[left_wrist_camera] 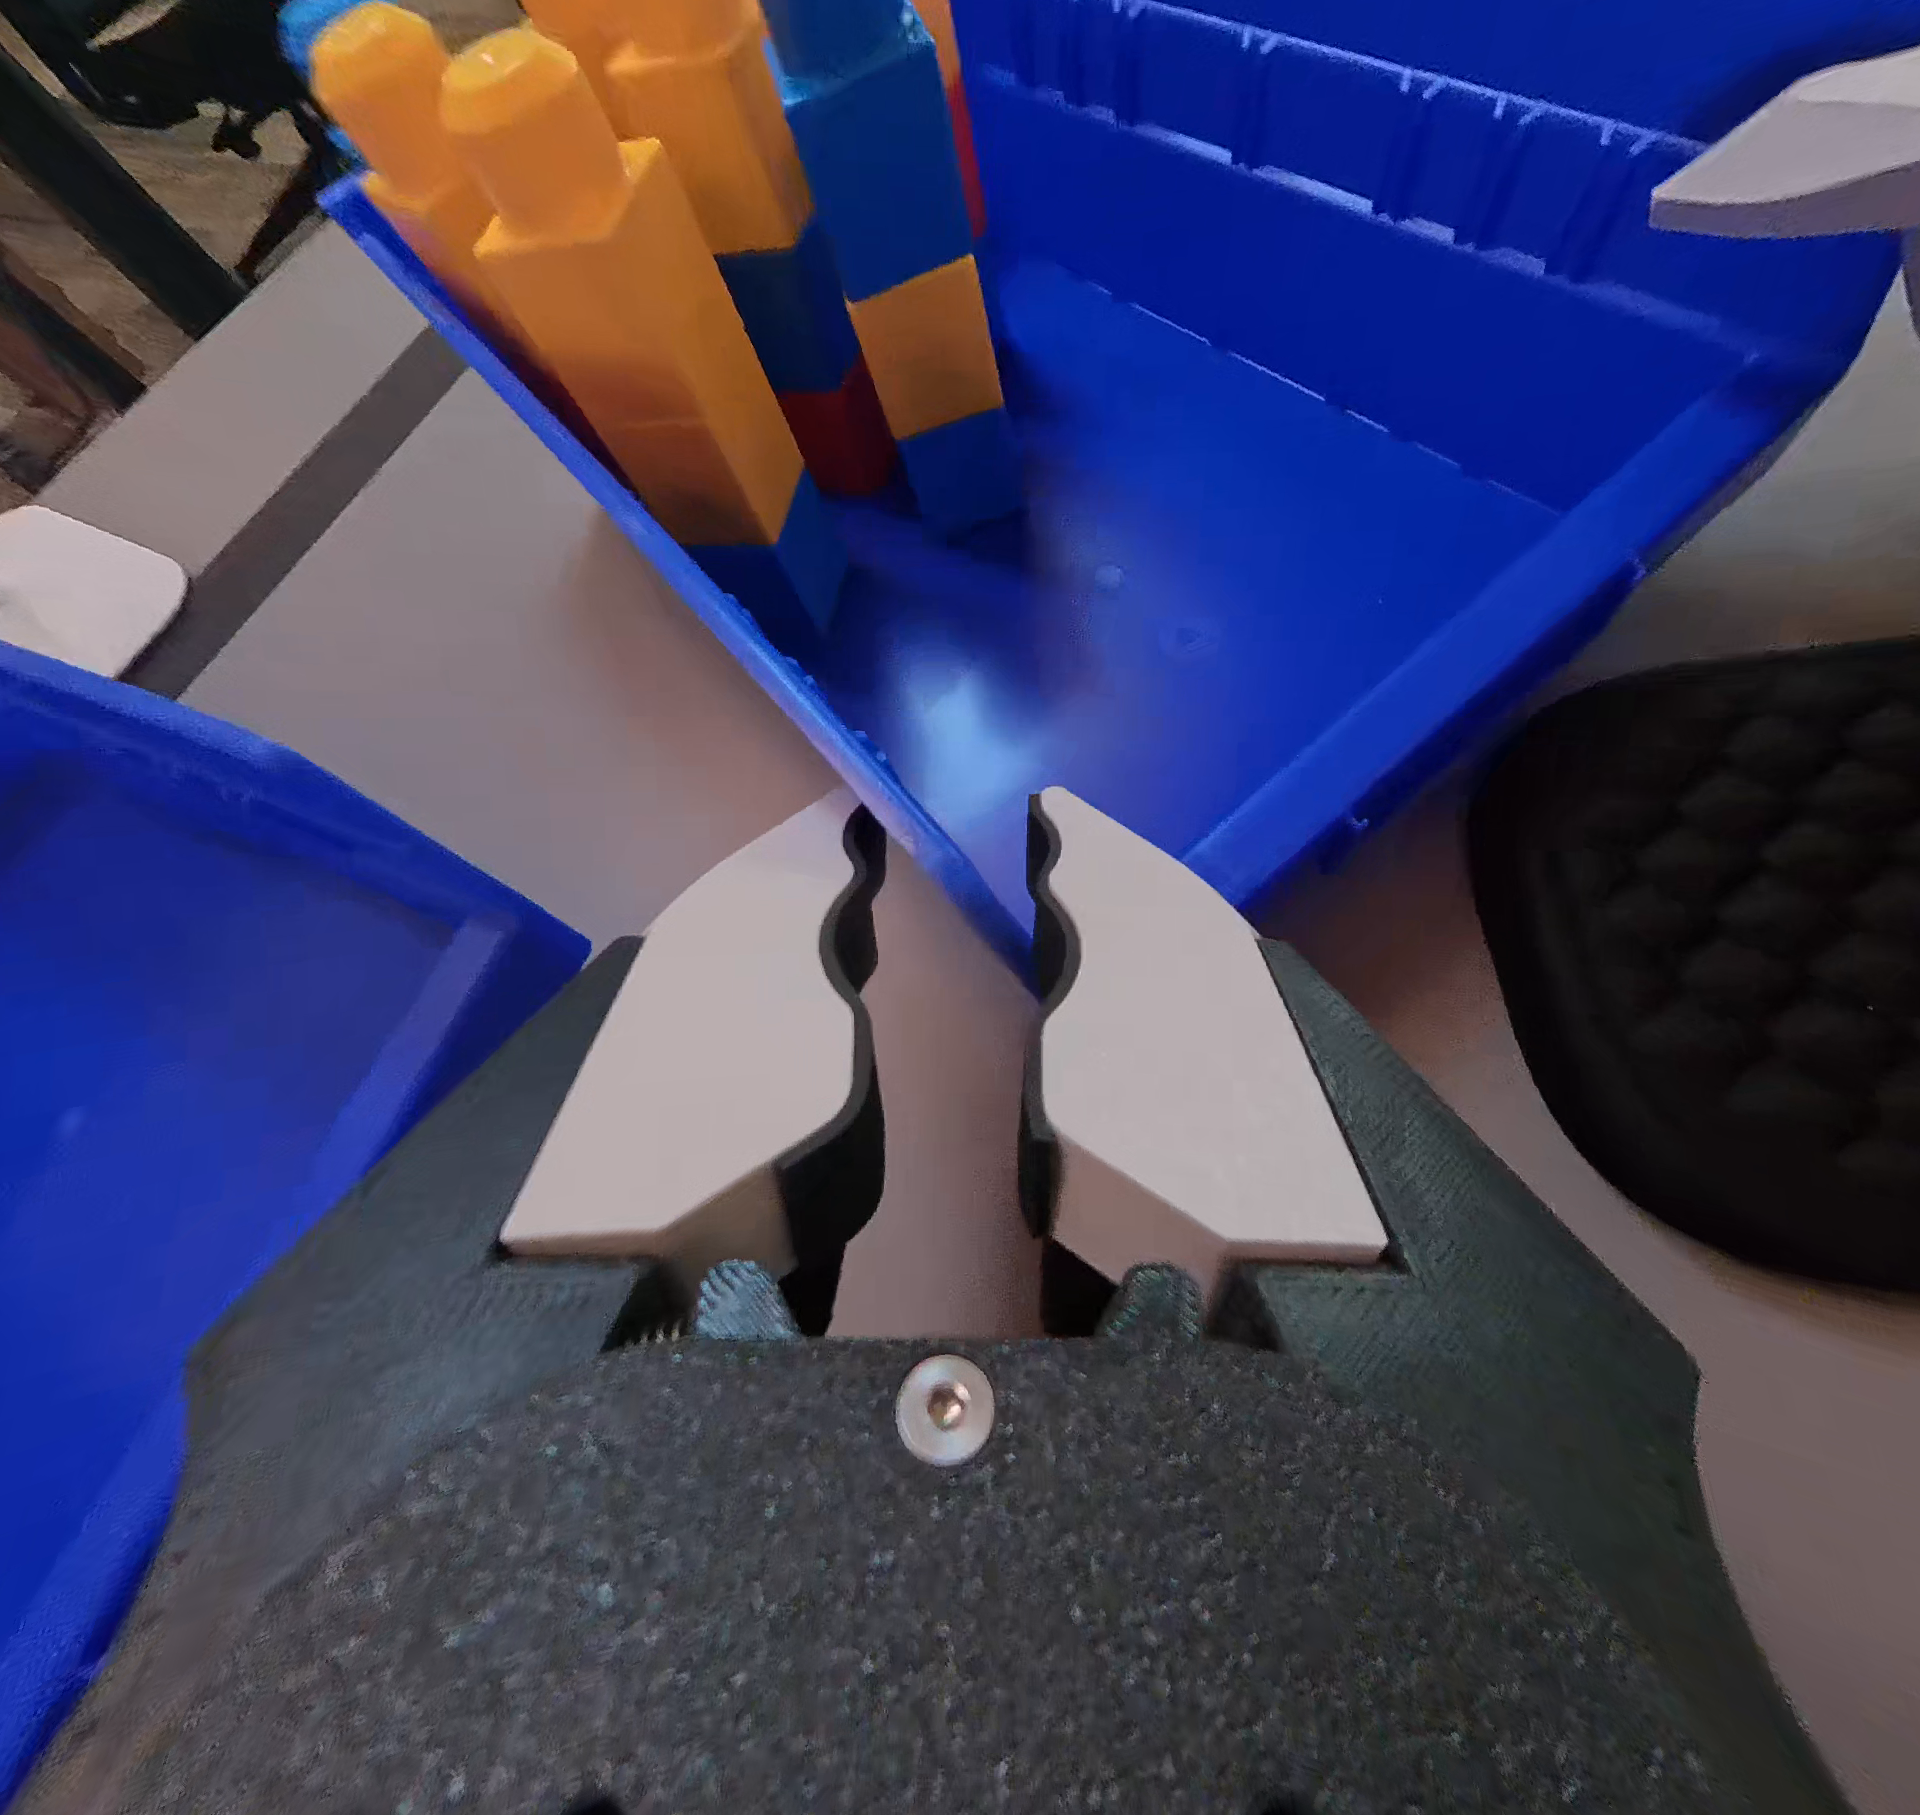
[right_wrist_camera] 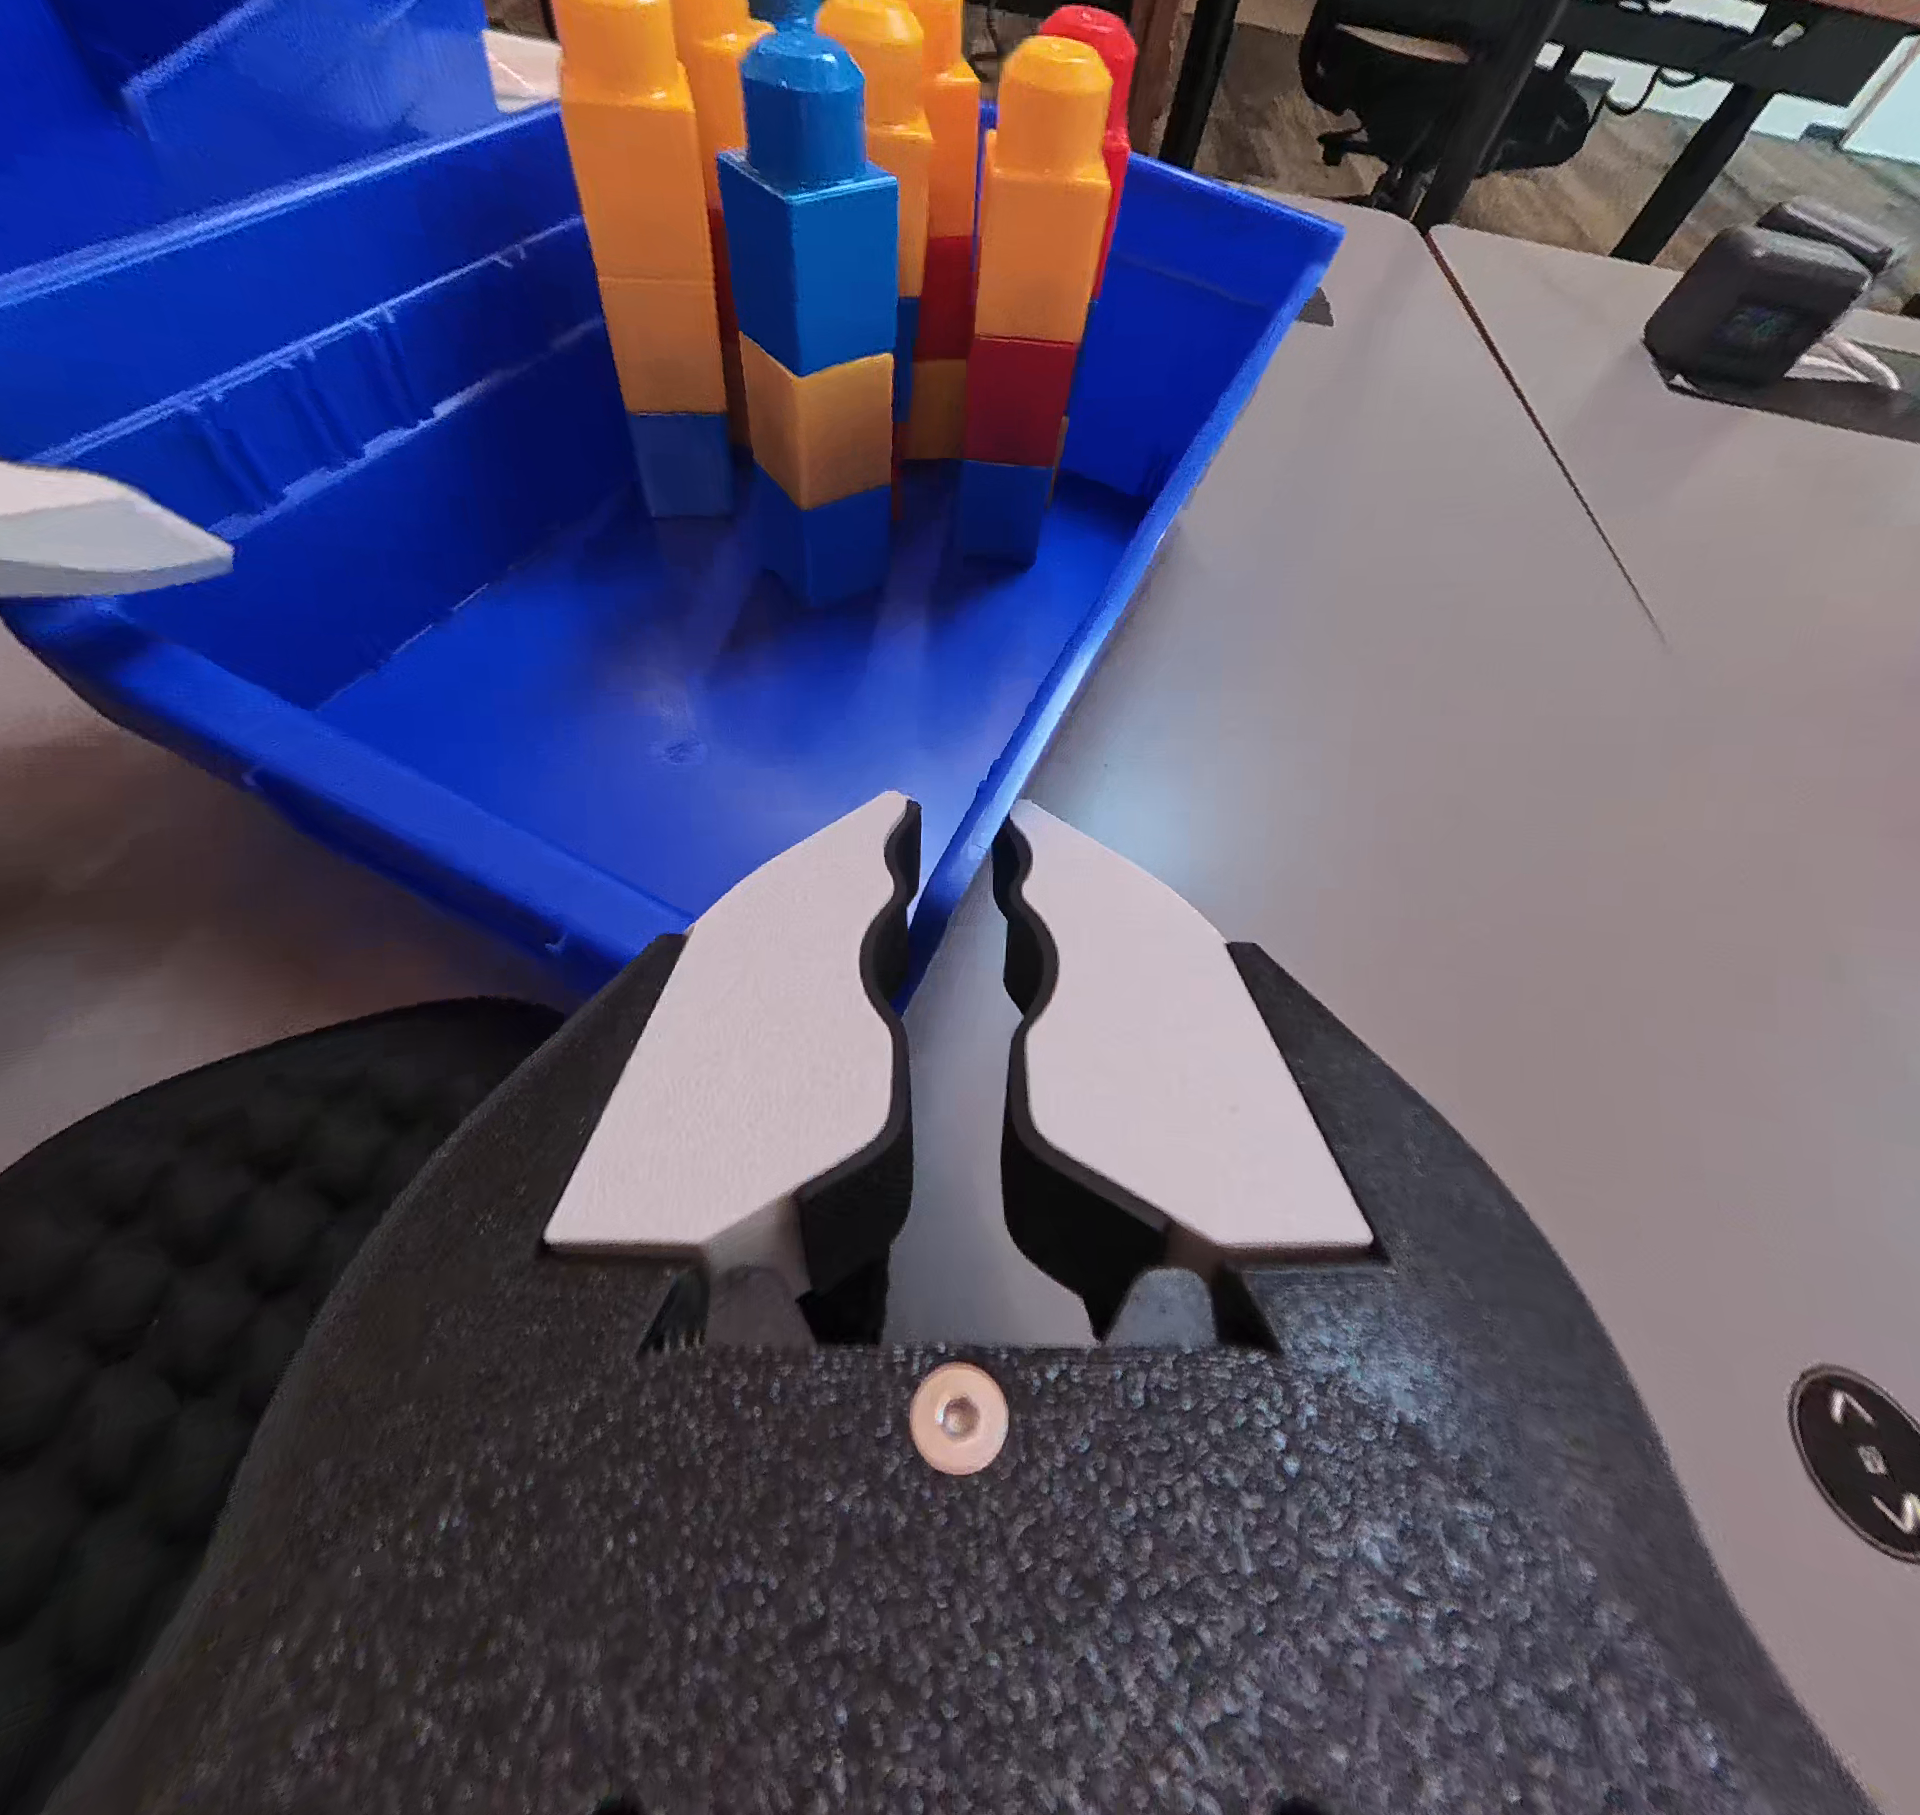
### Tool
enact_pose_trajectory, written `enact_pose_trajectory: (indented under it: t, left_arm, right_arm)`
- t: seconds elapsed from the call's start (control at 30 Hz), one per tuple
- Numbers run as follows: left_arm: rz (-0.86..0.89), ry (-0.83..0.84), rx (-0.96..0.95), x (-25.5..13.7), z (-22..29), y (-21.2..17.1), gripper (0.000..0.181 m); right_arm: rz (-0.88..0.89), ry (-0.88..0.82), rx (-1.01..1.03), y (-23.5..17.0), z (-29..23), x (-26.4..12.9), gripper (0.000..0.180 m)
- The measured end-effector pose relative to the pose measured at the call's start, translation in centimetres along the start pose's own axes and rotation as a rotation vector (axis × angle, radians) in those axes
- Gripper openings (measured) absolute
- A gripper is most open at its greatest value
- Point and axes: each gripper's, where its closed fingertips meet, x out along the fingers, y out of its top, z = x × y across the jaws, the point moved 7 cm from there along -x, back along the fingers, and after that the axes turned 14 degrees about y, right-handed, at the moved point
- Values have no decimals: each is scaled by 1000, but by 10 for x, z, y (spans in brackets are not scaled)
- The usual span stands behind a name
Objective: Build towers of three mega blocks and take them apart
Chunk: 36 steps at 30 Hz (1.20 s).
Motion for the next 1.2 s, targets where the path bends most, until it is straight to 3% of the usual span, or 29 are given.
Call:
enact_pose_trajectory:
  t: [0.33,0.73,0.97,1.2]
  left_arm:
    - [66,72,27,-51,-21,32,17]
    - [178,333,-34,-167,-108,72,15]
    - [113,580,-105,-251,-164,37,14]
    - [-6,785,-191,-313,-200,-38,13]
  right_arm:
    - [41,8,-106,51,-22,-35,9]
    - [225,132,-350,179,-89,-50,12]
    - [291,354,-419,230,-166,-6,11]
    - [293,586,-437,237,-256,58,11]
